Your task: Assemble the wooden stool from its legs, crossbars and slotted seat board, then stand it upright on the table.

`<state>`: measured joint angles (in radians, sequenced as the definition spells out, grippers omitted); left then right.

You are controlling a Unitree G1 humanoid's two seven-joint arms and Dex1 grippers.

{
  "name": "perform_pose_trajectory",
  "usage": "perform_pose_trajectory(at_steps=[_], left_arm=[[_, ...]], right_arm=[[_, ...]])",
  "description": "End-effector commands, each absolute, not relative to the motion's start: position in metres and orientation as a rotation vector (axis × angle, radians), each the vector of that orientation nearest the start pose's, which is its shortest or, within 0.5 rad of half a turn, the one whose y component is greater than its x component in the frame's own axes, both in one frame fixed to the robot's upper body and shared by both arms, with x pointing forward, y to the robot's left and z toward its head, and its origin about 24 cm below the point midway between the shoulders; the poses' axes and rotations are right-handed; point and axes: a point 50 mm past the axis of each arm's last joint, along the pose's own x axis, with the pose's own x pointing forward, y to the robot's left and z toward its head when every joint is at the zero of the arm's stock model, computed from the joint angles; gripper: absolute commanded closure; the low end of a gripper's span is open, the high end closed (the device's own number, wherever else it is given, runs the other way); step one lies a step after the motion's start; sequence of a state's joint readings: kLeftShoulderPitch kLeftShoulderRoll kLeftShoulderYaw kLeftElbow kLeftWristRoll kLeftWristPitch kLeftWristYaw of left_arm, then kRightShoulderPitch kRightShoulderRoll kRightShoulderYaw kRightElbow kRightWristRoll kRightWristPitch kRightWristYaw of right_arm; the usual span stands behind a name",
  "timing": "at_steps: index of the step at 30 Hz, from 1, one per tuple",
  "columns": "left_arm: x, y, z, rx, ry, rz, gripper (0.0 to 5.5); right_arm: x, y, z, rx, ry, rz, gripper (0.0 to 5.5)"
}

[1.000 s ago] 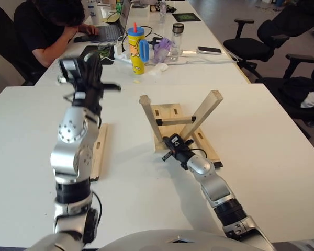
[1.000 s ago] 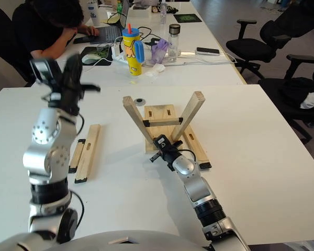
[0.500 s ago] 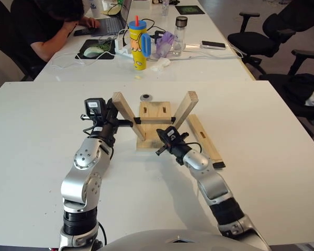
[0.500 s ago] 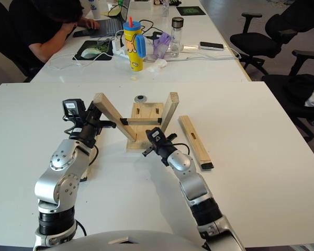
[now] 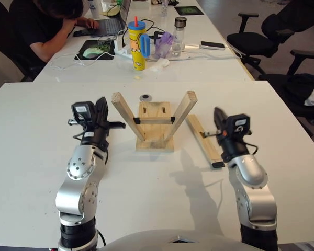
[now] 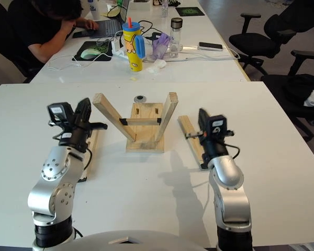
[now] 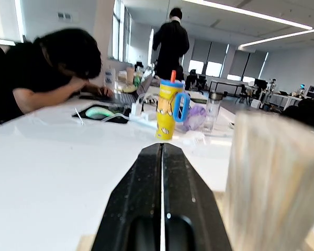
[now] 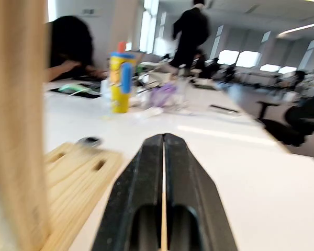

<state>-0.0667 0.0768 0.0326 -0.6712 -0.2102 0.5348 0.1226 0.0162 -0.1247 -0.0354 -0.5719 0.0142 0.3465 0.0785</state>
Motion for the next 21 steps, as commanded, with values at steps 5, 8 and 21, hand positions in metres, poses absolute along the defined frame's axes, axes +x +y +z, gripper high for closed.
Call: perform_pose_trajectory(at_steps=[5, 8, 21], left_arm=[[0.245, 0.143, 0.153, -0.037, -0.165, -0.070, 5.48], [0.246, 0.090, 0.122, 0.039, 0.043, -0.380, 5.48], [0.259, 0.189, 0.089, 0.244, 0.304, -0.182, 5.48]], right_arm=[[0.255, -0.147, 0.146, -0.016, -0.214, 0.073, 5.50], [0.254, -0.065, 0.119, -0.121, -0.051, 0.616, 5.50], [0.295, -0.160, 0.082, -0.233, 0.162, 0.388, 5.50]])
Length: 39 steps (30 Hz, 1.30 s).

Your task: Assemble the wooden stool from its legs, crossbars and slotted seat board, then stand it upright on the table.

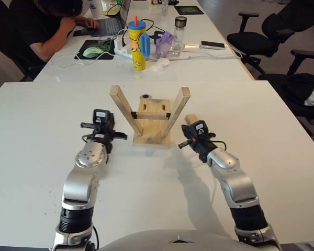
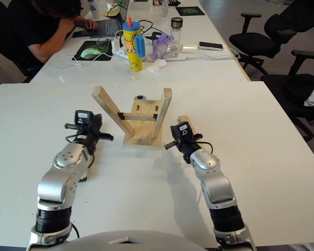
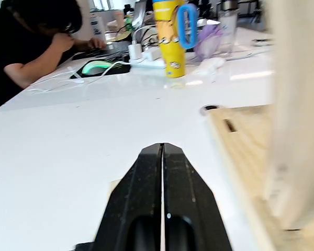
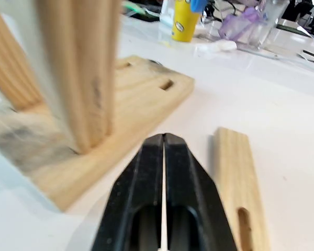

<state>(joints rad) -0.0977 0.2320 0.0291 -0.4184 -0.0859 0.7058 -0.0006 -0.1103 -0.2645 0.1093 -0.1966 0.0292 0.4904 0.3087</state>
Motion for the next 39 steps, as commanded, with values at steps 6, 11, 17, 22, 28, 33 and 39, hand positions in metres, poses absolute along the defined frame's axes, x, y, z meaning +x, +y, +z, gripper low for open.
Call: perform_pose_trajectory(at_steps=[6, 11, 17, 22, 28, 33, 39], left_arm=[[0.238, 0.187, 0.095, 0.336, 0.465, -0.850, 5.48], [0.226, 0.200, 0.110, 0.362, 0.632, -1.045, 5.48], [0.212, 0.194, 0.086, 0.326, 0.746, -1.115, 5.48], [0.197, 0.179, 0.075, 0.309, 0.781, -1.183, 5.48], [0.194, 0.169, 0.069, 0.330, 0.760, -1.170, 5.48], [0.202, 0.162, 0.073, 0.343, 0.716, -1.158, 5.48], [0.211, 0.172, 0.064, 0.480, 0.748, -1.000, 5.48]], right_arm=[[0.334, -0.138, 0.109, -0.211, -0.018, 0.559, 5.50], [0.310, -0.100, 0.101, -0.274, -0.022, 0.981, 5.50], [0.273, -0.068, 0.097, -0.262, 0.008, 1.262, 5.50], [0.300, -0.088, 0.095, -0.407, 0.062, 0.991, 5.50], [0.326, -0.115, 0.063, -0.614, 0.191, 0.874, 5.50], [0.336, -0.115, 0.049, -0.654, 0.210, 0.911, 5.50], [0.333, -0.112, 0.031, -0.902, 0.369, 1.065, 5.50]])
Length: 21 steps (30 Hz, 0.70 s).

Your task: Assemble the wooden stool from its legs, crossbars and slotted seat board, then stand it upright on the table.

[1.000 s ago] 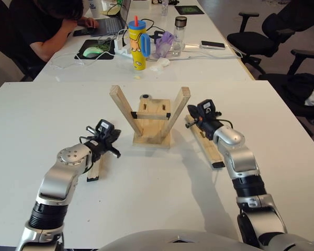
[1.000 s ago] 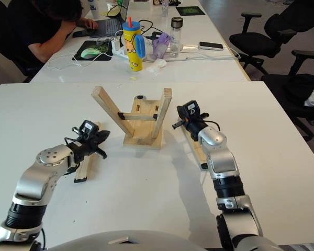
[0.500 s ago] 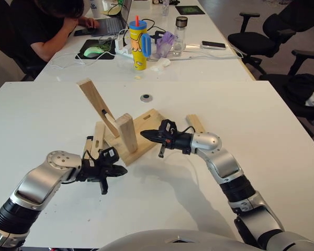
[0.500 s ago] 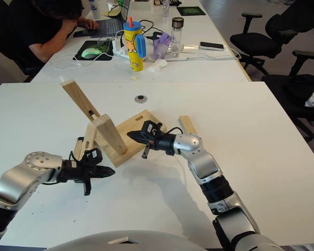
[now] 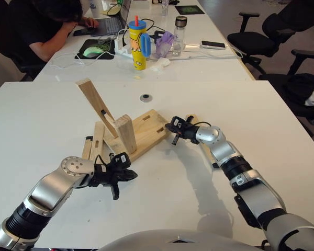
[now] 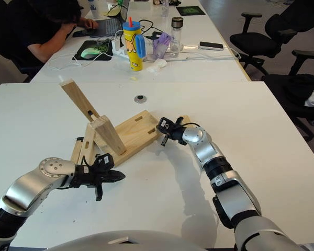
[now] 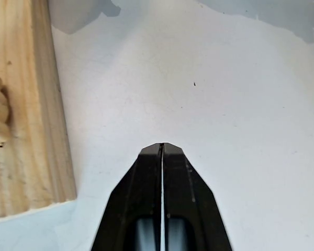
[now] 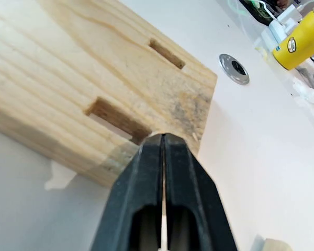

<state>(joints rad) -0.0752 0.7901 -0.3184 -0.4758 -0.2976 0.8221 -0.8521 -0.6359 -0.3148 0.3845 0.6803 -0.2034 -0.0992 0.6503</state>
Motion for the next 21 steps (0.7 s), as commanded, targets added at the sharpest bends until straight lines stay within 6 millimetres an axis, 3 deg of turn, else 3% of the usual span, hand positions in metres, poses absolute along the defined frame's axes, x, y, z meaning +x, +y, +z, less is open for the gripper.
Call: perform_pose_trajectory(at_steps=[1, 4, 8, 12, 21], left_arm=[[0.213, 0.174, 0.064, 0.501, 0.748, -0.979, 5.48], [0.226, 0.178, 0.064, 0.563, 0.724, -0.870, 5.48], [0.248, 0.189, 0.051, 0.638, 0.704, -0.686, 5.48], [0.261, 0.178, 0.039, 0.640, 0.687, -0.656, 5.48], [0.301, 0.148, 0.045, 0.582, 0.584, -0.630, 5.48]], right_arm=[[0.329, -0.116, 0.025, -0.950, 0.438, 1.119, 5.50], [0.310, -0.138, 0.008, -1.076, 0.693, 1.282, 5.50], [0.282, -0.149, 0.004, -0.986, 0.864, 1.443, 5.50], [0.264, -0.132, 0.006, -0.806, 0.817, 1.530, 5.50], [0.264, -0.074, 0.024, -0.594, 0.495, 1.494, 5.50]])
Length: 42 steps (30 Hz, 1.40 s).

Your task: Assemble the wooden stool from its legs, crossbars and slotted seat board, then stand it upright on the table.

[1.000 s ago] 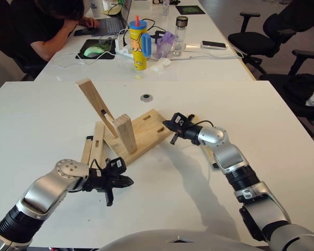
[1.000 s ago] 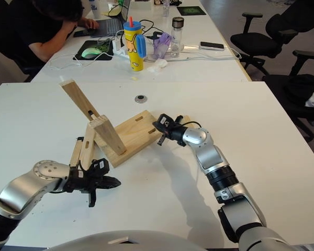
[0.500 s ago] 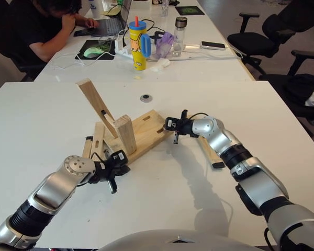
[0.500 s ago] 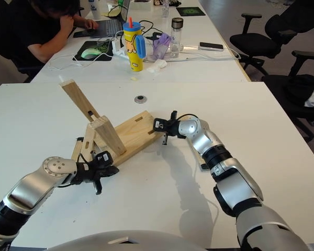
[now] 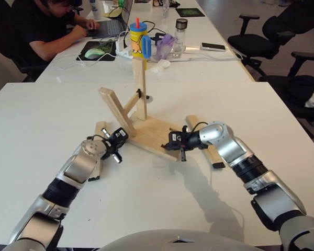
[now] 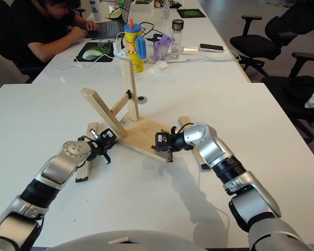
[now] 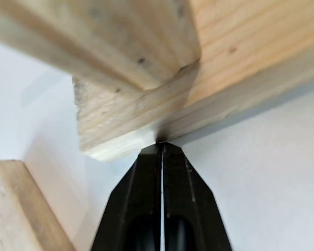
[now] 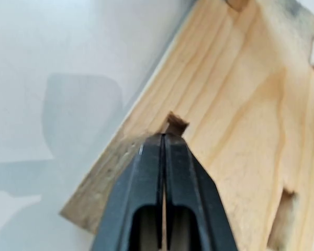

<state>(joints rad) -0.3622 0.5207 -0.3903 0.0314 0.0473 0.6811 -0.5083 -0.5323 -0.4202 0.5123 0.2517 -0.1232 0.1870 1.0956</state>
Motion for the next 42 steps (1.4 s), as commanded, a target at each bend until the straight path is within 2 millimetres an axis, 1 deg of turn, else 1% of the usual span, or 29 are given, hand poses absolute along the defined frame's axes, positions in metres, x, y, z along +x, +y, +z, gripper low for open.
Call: perform_pose_trajectory(at_steps=[1, 4, 7, 9, 11, 13, 15, 16, 18, 19, 20, 21, 22, 23, 24, 25, 26, 27, 29, 33, 35, 36, 39, 42], left_arm=[[0.305, 0.145, 0.046, 0.576, 0.576, -0.630, 5.48], [0.311, 0.140, 0.048, 0.588, 0.566, -0.636, 5.48], [0.308, 0.146, 0.050, 0.594, 0.565, -0.631, 5.48], [0.306, 0.154, 0.052, 0.597, 0.559, -0.607, 5.48], [0.304, 0.162, 0.058, 0.544, 0.522, -0.555, 5.48], [0.302, 0.172, 0.072, 0.499, 0.431, -0.470, 5.48], [0.298, 0.179, 0.093, 0.409, 0.324, -0.401, 5.48], [0.295, 0.183, 0.102, 0.367, 0.278, -0.366, 5.29], [0.287, 0.202, 0.126, 0.267, 0.184, -0.220, 5.09], [0.279, 0.215, 0.135, 0.224, 0.145, -0.130, 4.95], [0.271, 0.226, 0.138, 0.185, 0.127, -0.062, 4.86], [0.261, 0.237, 0.137, 0.171, 0.129, 0.003, 4.69], [0.252, 0.246, 0.131, 0.157, 0.143, 0.049, 4.62], [0.245, 0.251, 0.124, 0.150, 0.167, 0.070, 4.44], [0.237, 0.258, 0.116, 0.122, 0.191, 0.106, 4.32], [0.231, 0.261, 0.109, 0.111, 0.210, 0.127, 4.16], [0.225, 0.264, 0.101, 0.101, 0.240, 0.138, 4.01], [0.221, 0.264, 0.096, 0.075, 0.268, 0.139, 3.88], [0.220, 0.262, 0.085, 0.001, 0.329, 0.149, 3.62], [0.219, 0.260, 0.070, -0.026, 0.430, 0.113, 3.05], [0.217, 0.256, 0.063, -0.041, 0.493, 0.060, 2.76], [0.215, 0.254, 0.057, -0.077, 0.531, 0.038, 2.58], [0.210, 0.254, 0.048, -0.099, 0.597, 0.011, 2.58], [0.209, 0.260, 0.046, -0.081, 0.630, 0.007, 2.58]], right_arm=[[0.264, -0.069, 0.025, -0.582, 0.483, 1.493, 5.50], [0.265, -0.059, 0.026, -0.581, 0.450, 1.465, 5.50], [0.273, -0.064, 0.034, -0.618, 0.398, 1.392, 5.50], [0.280, -0.068, 0.047, -0.651, 0.314, 1.313, 5.50], [0.281, -0.067, 0.078, -0.615, 0.138, 1.230, 5.50], [0.276, -0.068, 0.102, -0.542, 0.020, 1.159, 5.50], [0.266, -0.071, 0.112, -0.447, -0.006, 1.118, 5.50], [0.263, -0.073, 0.114, -0.405, -0.010, 1.093, 5.50], [0.263, -0.078, 0.111, -0.282, 0.048, 0.976, 5.50], [0.265, -0.082, 0.106, -0.243, 0.089, 0.898, 5.50], [0.266, -0.085, 0.101, -0.200, 0.128, 0.834, 5.50], [0.268, -0.088, 0.095, -0.150, 0.177, 0.787, 5.50], [0.268, -0.091, 0.090, -0.130, 0.204, 0.753, 5.50], [0.268, -0.093, 0.088, -0.116, 0.217, 0.732, 5.50], [0.270, -0.097, 0.087, -0.058, 0.241, 0.708, 5.50], [0.272, -0.100, 0.087, -0.038, 0.250, 0.689, 5.50], [0.273, -0.104, 0.088, -0.011, 0.242, 0.682, 5.30], [0.275, -0.109, 0.089, 0.019, 0.238, 0.655, 5.22], [0.277, -0.118, 0.090, 0.037, 0.228, 0.619, 4.96], [0.279, -0.123, 0.090, 0.045, 0.240, 0.598, 4.37], [0.277, -0.124, 0.091, 0.061, 0.241, 0.600, 4.32], [0.276, -0.125, 0.091, 0.052, 0.237, 0.600, 4.32], [0.277, -0.129, 0.091, 0.025, 0.231, 0.569, 4.32], [0.276, -0.128, 0.093, 0.058, 0.228, 0.564, 4.32]])
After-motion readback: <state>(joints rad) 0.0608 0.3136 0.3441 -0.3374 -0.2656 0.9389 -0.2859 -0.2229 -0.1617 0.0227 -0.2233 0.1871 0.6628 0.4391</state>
